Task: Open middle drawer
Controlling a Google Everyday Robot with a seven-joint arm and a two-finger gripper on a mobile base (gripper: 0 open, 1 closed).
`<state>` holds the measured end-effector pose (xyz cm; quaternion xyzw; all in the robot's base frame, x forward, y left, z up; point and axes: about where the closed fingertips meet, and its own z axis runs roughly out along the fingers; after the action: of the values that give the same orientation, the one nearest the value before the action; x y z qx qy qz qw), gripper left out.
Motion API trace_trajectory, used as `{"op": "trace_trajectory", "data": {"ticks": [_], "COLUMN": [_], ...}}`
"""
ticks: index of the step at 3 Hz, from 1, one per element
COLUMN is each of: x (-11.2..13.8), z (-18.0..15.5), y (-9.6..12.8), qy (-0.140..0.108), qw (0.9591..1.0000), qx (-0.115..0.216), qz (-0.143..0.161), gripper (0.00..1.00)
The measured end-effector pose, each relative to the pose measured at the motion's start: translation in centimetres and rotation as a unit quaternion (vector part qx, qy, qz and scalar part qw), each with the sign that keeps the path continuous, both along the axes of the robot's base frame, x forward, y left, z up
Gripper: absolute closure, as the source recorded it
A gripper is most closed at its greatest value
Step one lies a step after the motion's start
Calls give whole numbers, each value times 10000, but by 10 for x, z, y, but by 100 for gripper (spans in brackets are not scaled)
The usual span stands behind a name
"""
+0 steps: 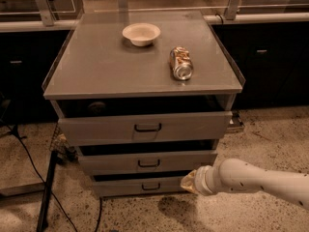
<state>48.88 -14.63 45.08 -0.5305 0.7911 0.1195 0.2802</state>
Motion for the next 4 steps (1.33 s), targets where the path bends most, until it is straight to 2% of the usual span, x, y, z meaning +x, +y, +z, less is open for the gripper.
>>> {"op": "trace_trajectory", "data": {"ticks": [1, 2, 3, 4], "x": [15, 21, 24, 27], "z": [-14, -12, -9, -7], "y": [4, 10, 12, 14], "qy": [-90, -158, -197, -252], "qw": [9999, 9997, 9991, 9985], "qx": [-24, -112, -264, -358], "qz": [53, 170, 254, 321], "gripper": [34, 11, 0, 0]}}
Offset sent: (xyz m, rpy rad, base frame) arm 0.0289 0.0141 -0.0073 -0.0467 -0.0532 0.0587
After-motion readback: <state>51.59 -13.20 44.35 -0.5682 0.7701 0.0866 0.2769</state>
